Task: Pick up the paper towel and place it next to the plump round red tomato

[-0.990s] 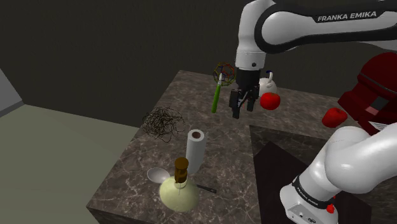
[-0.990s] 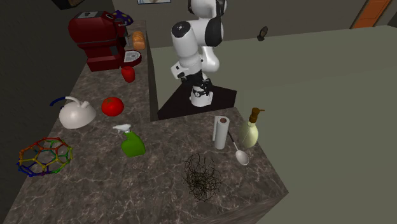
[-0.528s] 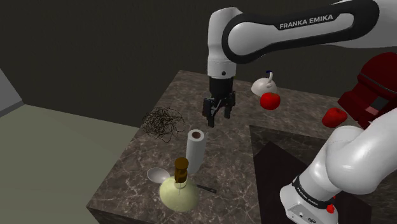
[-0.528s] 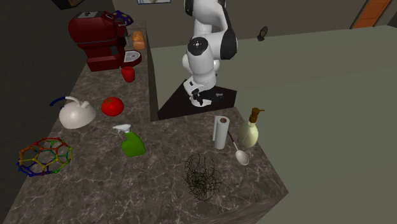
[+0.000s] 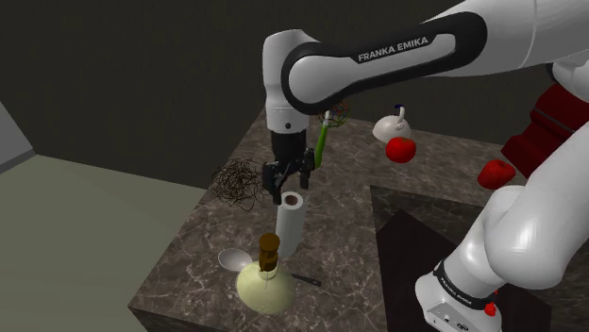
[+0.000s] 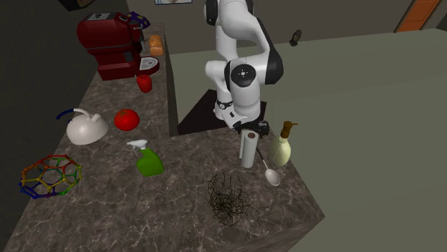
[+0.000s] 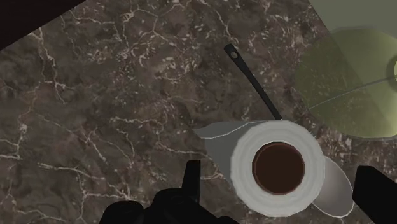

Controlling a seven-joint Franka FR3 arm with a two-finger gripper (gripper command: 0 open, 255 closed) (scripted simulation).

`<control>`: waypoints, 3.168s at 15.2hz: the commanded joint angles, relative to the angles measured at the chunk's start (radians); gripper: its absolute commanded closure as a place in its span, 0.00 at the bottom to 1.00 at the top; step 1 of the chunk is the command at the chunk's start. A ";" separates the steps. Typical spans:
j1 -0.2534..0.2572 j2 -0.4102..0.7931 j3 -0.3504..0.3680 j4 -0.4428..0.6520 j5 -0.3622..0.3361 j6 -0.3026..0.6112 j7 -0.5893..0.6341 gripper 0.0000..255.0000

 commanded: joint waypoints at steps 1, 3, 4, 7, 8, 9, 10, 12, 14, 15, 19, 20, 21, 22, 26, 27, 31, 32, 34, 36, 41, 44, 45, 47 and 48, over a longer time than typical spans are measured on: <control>0.004 0.010 0.004 -0.013 0.000 0.024 0.003 0.00; 0.007 0.012 0.007 -0.038 0.003 0.050 0.002 0.00; 0.008 0.013 0.009 -0.050 0.004 0.064 0.002 0.00; 0.010 0.015 0.011 -0.068 0.006 0.085 0.001 0.00; 0.010 0.015 0.011 -0.068 0.006 0.085 0.001 0.00; 0.010 0.015 0.011 -0.068 0.006 0.085 0.001 0.00; 0.010 0.015 0.011 -0.068 0.006 0.085 0.001 0.00; 0.010 0.015 0.011 -0.068 0.006 0.085 0.001 0.00; 0.010 0.015 0.011 -0.068 0.006 0.085 0.001 1.00; 0.010 0.015 0.011 -0.068 0.006 0.085 0.001 1.00; 0.010 0.015 0.011 -0.068 0.006 0.085 0.001 1.00; 0.010 0.015 0.011 -0.068 0.006 0.085 0.001 1.00; 0.010 0.015 0.011 -0.068 0.006 0.085 0.001 1.00; 0.010 0.015 0.011 -0.068 0.006 0.085 0.001 1.00; 0.009 0.000 0.009 -0.044 0.007 0.046 0.005 1.00; 0.008 -0.005 0.009 -0.035 0.008 0.032 0.007 1.00; 0.007 -0.021 0.006 0.002 0.009 -0.020 0.013 1.00; 0.006 -0.025 0.005 0.011 0.009 -0.033 0.014 1.00; 0.005 -0.031 0.004 0.031 0.009 -0.059 0.018 1.00; 0.005 -0.037 0.003 0.052 0.010 -0.085 0.021 1.00; 0.003 -0.047 0.000 0.108 0.010 -0.151 0.031 1.00; 0.002 -0.051 -0.002 0.145 0.009 -0.190 0.037 1.00; 0.001 -0.052 -0.002 0.157 0.009 -0.203 0.040 1.00; 0.001 -0.052 -0.003 0.183 0.009 -0.229 0.044 1.00; 0.001 -0.052 -0.004 0.196 0.009 -0.242 0.047 1.00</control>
